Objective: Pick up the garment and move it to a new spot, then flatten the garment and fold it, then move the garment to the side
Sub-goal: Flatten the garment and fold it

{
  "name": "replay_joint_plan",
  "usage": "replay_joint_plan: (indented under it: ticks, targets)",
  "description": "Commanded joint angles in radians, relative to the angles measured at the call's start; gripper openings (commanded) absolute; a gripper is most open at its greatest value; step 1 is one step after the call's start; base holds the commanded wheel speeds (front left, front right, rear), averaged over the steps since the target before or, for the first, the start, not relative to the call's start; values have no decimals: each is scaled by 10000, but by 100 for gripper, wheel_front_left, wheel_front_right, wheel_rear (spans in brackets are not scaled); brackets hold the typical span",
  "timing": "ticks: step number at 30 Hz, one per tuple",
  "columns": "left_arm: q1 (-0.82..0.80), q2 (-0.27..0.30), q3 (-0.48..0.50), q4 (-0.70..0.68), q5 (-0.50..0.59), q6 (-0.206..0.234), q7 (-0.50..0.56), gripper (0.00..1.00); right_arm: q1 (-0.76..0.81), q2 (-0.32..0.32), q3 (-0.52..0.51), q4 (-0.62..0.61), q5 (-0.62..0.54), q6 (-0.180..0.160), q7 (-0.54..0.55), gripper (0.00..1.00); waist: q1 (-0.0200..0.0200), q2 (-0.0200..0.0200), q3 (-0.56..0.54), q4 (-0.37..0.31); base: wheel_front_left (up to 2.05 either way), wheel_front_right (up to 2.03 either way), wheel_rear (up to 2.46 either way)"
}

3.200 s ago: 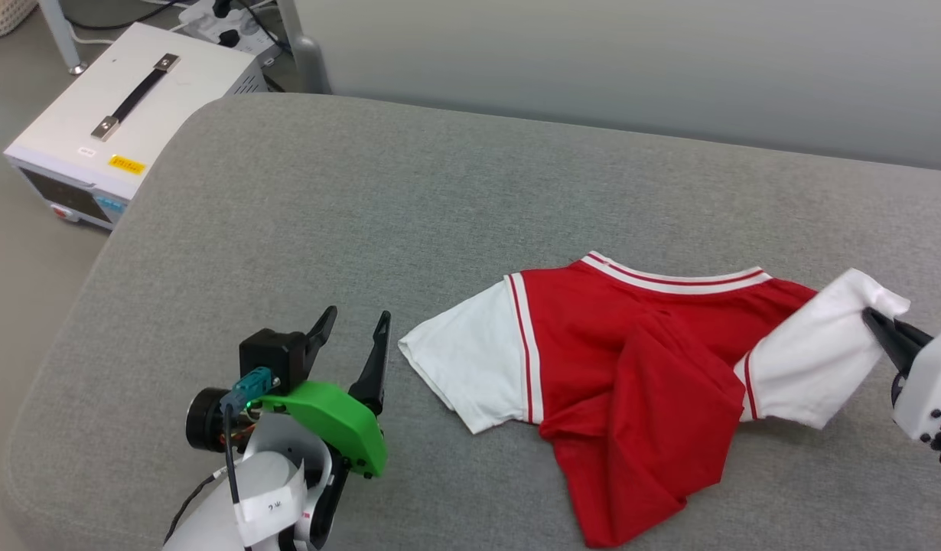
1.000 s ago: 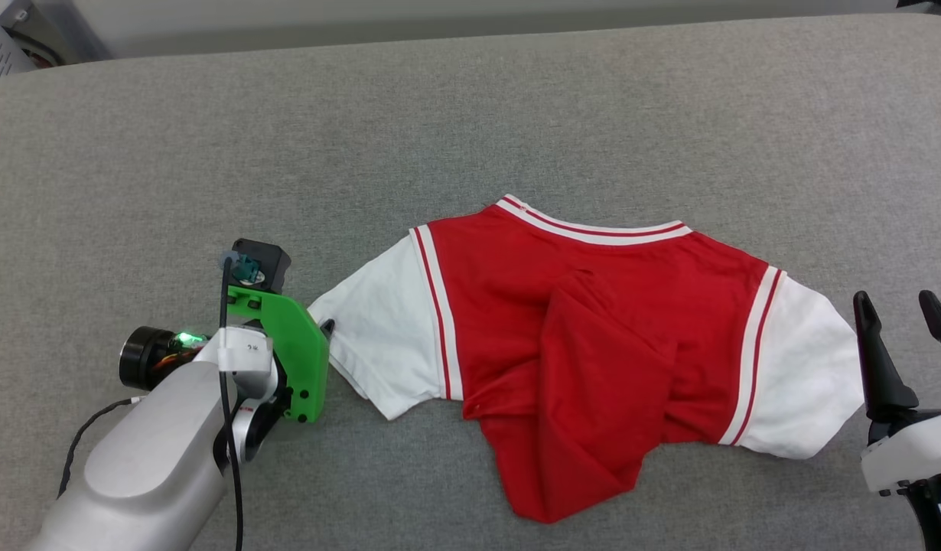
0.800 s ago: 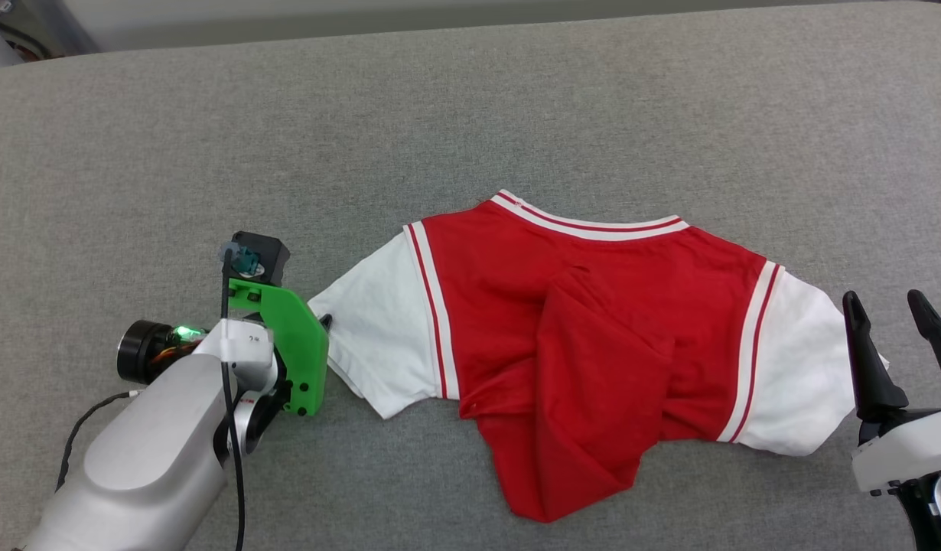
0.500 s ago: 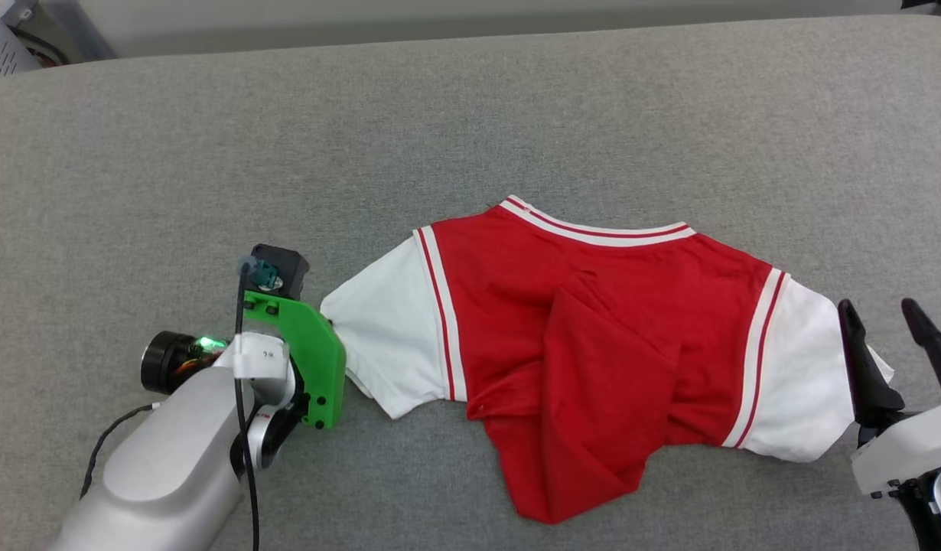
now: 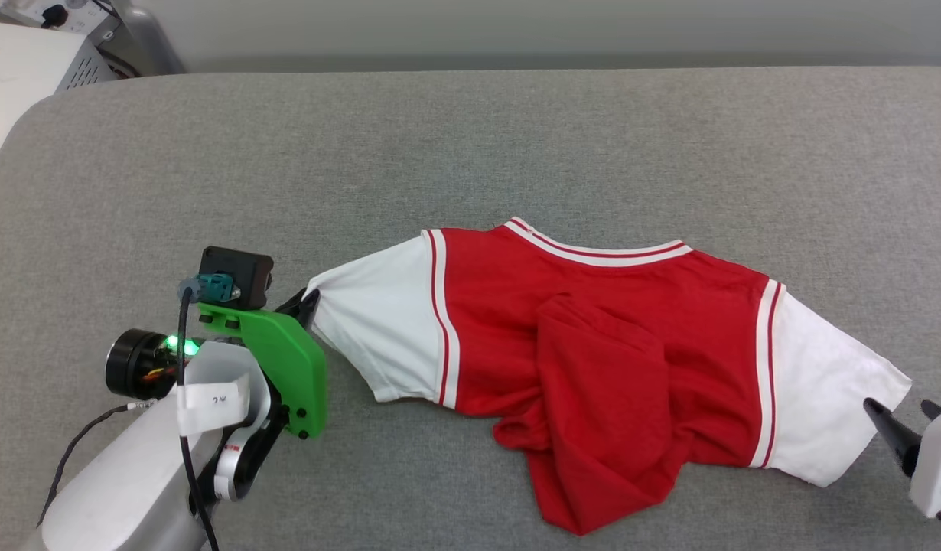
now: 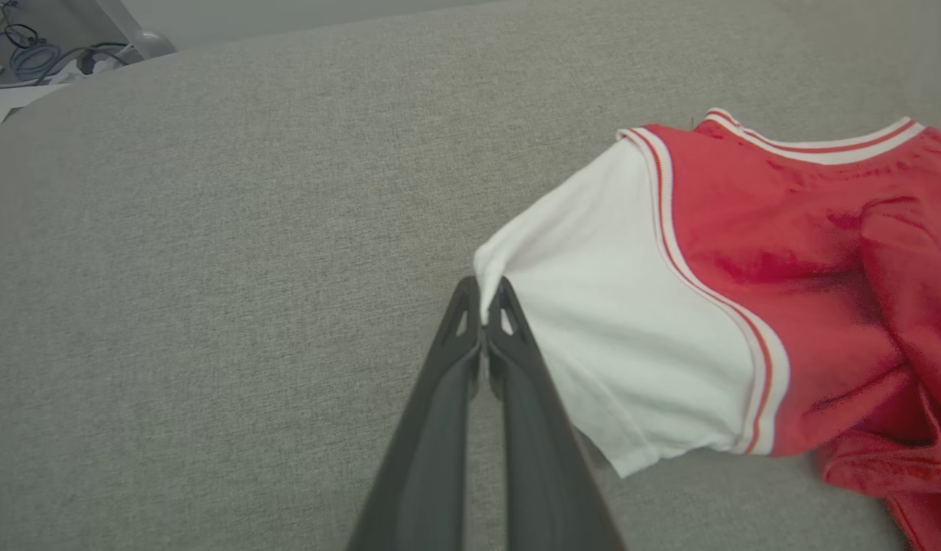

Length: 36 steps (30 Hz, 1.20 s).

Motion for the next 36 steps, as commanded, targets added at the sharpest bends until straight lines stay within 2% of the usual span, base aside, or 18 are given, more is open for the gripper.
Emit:
replay_joint_plan:
  ticks: [1,4,9,17,21,22,23,25,31,36]
  targets:
    - [200,209,54,-458,60,132,105,0,-462,-143,-213,72,-11,-7,409,100,0,0,91,182,0,0,0]
    - [387,511,5,-1340,136,304,366,0,-965,-265,-433,361,-216,-7,1161,100,0,0,262,342,0,0,0]
    - [485,677,-177,-2472,229,508,798,0,-1542,-471,-768,1005,-756,-7,2015,100,0,0,581,754,0,0,0]
    - [458,722,-343,-3098,294,633,1128,0,-1956,-451,-822,2071,-1240,-7,2491,100,0,0,957,1070,0,0,0]
    - [433,698,-394,-3107,300,660,1199,0,-1934,-276,-451,2545,-1269,-7,2489,100,0,0,1059,1113,0,0,0]
    - [429,700,-407,-3088,304,662,1212,0,-1934,-285,-319,2682,-1277,-7,2439,95,0,0,1066,1108,0,0,0]
    - [432,694,-411,-3069,296,664,1215,0,-1933,-307,-210,2782,-1264,-7,2398,44,0,0,1061,1099,0,0,0]
    - [440,684,-423,-3016,281,662,1215,0,-1958,-337,-68,3005,-1218,-7,2176,0,0,0,1025,1084,0,0,0]
    - [522,685,-359,-2726,193,667,1094,0,-2085,-783,324,3306,-1267,-7,826,0,0,0,631,1006,0,0,0]
    - [780,733,-159,-2463,122,664,591,0,-2229,-1095,568,3197,-1126,-7,-303,0,0,0,-121,757,0,0,0]
